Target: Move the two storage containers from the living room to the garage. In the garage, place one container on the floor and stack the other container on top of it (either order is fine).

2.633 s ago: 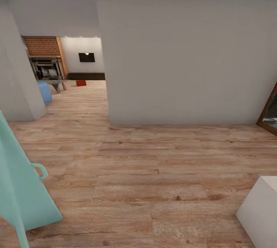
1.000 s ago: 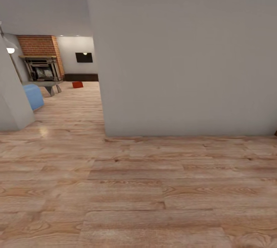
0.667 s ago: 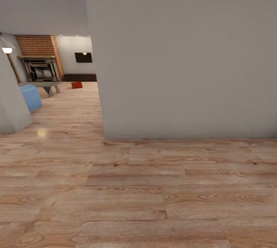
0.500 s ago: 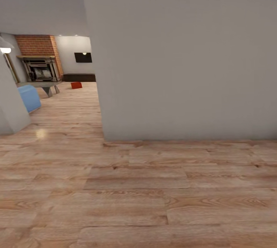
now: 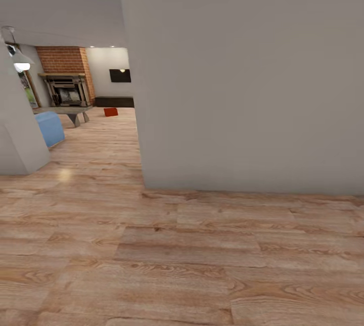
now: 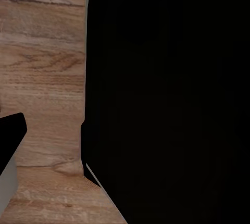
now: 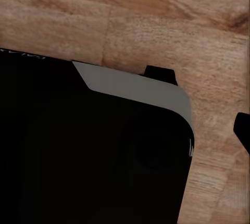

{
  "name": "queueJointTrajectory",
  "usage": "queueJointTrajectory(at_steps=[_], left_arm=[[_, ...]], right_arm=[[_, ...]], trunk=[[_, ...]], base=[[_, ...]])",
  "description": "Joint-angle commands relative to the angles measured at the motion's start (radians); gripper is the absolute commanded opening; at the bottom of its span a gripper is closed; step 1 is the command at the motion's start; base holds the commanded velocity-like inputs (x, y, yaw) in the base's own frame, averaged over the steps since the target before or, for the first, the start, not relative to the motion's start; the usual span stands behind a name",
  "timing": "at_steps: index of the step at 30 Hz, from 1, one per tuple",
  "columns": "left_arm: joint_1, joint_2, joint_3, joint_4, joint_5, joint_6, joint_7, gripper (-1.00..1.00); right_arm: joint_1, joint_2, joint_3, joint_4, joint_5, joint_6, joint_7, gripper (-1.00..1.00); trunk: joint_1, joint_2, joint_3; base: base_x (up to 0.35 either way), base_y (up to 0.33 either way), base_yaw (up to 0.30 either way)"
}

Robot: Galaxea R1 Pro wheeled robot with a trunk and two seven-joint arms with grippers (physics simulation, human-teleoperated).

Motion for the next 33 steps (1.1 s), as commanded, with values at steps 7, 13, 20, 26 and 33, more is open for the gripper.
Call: queueJointTrajectory(at_steps=[7,13,20,26,33], left_arm=[[0.000,0.000,0.000,0.000,0.008,0.000,-0.001,1.00],[0.000,0.000,0.000,0.000,0.008,0.000,-0.001,1.00],[0.000,0.000,0.000,0.000,0.008,0.000,-0.001,1.00],[0.000,0.000,0.000,0.000,0.008,0.000,-0.001,1.00],[0.000,0.000,0.000,0.000,0.008,0.000,-0.001,1.00]], right_arm=[[-0.001,0.000,0.008,0.003,-0.010,-0.008,0.003,1.00],[-0.001,0.000,0.008,0.003,-0.010,-0.011,0.002,1.00],[-0.001,0.000,0.008,0.003,-0.010,-0.013,0.001,1.00],[-0.001,0.000,0.008,0.003,-0.010,-0.013,0.002,1.00],[-0.001,0.000,0.008,0.003,-0.010,-0.013,0.002,1.00]], trunk=[[0.001,0.000,-0.001],[0.001,0.000,-0.001],[0.001,0.000,-0.001],[0.001,0.000,-0.001],[0.001,0.000,-0.001]], base=[[0.322,0.000,0.274],[0.322,0.000,0.276],[0.322,0.000,0.276],[0.322,0.000,0.276],[0.322,0.000,0.276]])
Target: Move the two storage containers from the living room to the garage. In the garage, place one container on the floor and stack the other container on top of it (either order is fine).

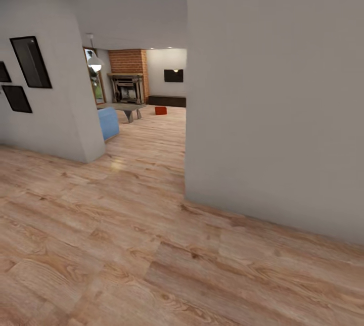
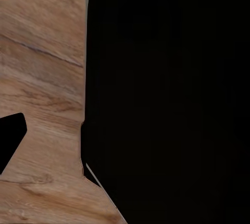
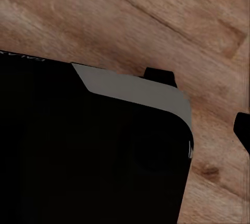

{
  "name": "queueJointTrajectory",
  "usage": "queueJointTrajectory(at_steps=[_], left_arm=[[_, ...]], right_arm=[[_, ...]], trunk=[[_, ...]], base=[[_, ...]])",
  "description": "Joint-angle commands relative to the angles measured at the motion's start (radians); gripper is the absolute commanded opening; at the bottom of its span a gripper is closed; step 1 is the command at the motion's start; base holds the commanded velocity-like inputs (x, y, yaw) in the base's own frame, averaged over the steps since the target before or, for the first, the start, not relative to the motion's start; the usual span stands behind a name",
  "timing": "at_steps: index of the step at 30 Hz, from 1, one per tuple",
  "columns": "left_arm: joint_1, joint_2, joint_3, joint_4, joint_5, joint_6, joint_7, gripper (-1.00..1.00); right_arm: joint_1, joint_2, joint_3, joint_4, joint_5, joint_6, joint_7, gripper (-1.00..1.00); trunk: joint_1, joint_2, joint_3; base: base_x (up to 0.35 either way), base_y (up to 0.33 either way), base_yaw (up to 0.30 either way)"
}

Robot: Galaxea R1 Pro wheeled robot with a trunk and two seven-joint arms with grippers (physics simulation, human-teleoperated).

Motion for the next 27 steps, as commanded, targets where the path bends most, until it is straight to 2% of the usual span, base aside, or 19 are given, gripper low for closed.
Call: queueJointTrajectory(at_steps=[1,27], left_arm=[[0.000,0.000,0.000,-0.001,0.008,0.000,-0.001,1.00],[0.000,0.000,0.000,-0.001,0.008,0.000,-0.001,1.00]], right_arm=[[-0.001,0.001,0.008,0.003,-0.010,-0.006,0.003,1.00],[-0.001,0.001,0.008,0.003,-0.010,-0.006,0.003,1.00]], trunk=[[0.001,0.000,-0.001],[0.001,0.000,-0.001]], base=[[0.322,0.000,0.276],[0.322,0.000,0.276]])
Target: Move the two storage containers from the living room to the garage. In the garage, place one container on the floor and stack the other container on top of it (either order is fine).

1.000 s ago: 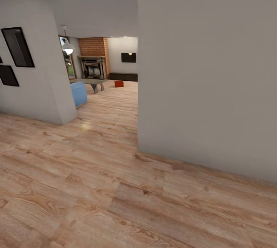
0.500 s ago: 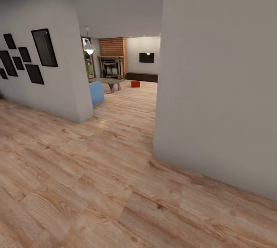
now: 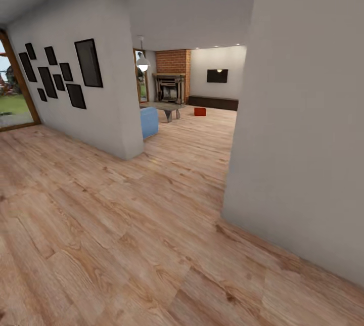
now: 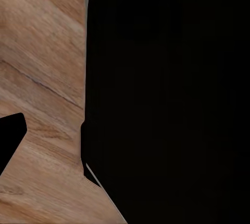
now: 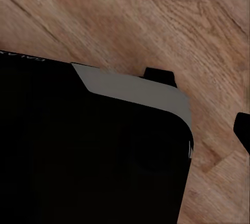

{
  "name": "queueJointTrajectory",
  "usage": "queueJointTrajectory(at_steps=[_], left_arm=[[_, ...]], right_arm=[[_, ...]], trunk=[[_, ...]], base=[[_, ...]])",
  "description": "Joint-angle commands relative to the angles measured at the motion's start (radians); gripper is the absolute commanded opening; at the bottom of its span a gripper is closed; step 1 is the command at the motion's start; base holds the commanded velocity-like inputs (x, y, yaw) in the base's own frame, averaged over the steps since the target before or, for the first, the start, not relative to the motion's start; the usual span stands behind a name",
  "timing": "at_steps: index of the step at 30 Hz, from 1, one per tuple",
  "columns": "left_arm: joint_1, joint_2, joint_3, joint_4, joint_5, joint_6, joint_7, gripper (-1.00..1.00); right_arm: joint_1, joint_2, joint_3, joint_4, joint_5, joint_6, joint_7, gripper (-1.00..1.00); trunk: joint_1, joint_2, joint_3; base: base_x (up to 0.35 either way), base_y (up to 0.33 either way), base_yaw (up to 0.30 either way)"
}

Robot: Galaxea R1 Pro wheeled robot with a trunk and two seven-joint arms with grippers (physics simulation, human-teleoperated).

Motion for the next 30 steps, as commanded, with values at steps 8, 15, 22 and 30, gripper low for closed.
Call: queueJointTrajectory(at_steps=[8,15,22,30], left_arm=[[0.000,0.000,0.000,-0.001,0.008,0.000,-0.001,1.00],[0.000,0.000,0.000,-0.001,0.008,0.000,-0.001,1.00],[0.000,0.000,0.000,-0.001,0.008,0.000,-0.001,1.00],[0.000,0.000,0.000,-0.001,0.008,0.000,-0.001,1.00]], right_arm=[[-0.001,0.001,0.008,0.003,-0.010,-0.006,0.004,1.00],[-0.001,0.001,0.008,0.003,-0.010,-0.006,0.003,1.00],[-0.001,0.001,0.008,0.003,-0.010,-0.006,0.003,1.00],[-0.001,0.001,0.008,0.003,-0.010,-0.006,0.004,1.00]], trunk=[[0.001,0.000,-0.001],[0.001,0.000,-0.001],[0.001,0.000,-0.001],[0.001,0.000,-0.001]], base=[[0.322,0.000,0.276],[0.322,0.000,0.276],[0.322,0.000,0.276],[0.322,0.000,0.270]])
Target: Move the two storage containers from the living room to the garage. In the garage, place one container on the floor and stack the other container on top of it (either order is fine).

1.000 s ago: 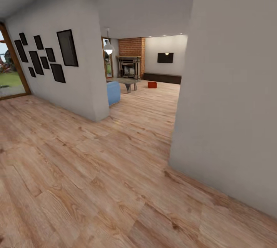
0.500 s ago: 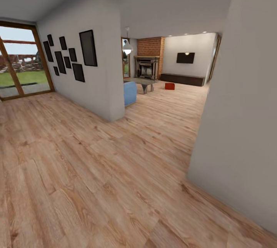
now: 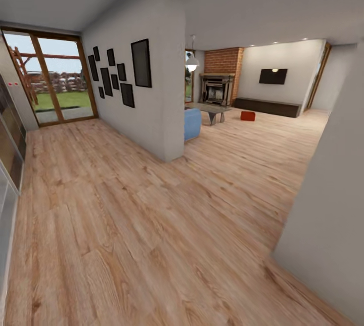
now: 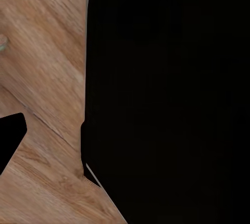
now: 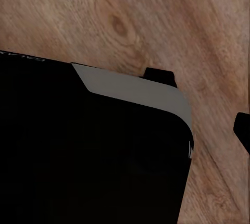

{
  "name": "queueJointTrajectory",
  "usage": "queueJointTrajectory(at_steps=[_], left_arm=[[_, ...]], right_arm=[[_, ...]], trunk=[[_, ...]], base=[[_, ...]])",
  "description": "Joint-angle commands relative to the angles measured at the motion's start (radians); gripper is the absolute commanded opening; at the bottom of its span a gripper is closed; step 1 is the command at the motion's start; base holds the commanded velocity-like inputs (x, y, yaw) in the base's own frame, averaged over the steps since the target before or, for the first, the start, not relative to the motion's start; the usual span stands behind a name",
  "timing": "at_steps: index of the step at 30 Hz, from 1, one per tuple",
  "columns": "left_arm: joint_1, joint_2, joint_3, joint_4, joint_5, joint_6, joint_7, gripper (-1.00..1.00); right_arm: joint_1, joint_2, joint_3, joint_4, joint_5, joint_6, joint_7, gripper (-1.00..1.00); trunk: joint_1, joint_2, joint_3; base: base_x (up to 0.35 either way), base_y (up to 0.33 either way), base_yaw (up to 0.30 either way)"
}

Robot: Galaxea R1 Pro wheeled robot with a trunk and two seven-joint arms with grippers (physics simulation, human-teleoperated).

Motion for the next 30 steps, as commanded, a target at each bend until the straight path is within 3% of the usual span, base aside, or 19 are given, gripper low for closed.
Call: queueJointTrajectory(at_steps=[1,30], left_arm=[[0.000,0.000,0.000,0.000,0.008,0.000,-0.001,1.00],[0.000,0.000,0.000,0.000,0.008,0.000,-0.001,1.00]], right_arm=[[-0.001,0.001,0.008,0.003,-0.010,-0.006,0.003,1.00],[-0.001,-0.005,0.009,0.003,-0.010,-0.009,0.003,1.00]], trunk=[[0.001,0.000,-0.001],[0.001,0.000,-0.001]], base=[[0.322,0.000,0.144],[0.322,0.000,0.007]])
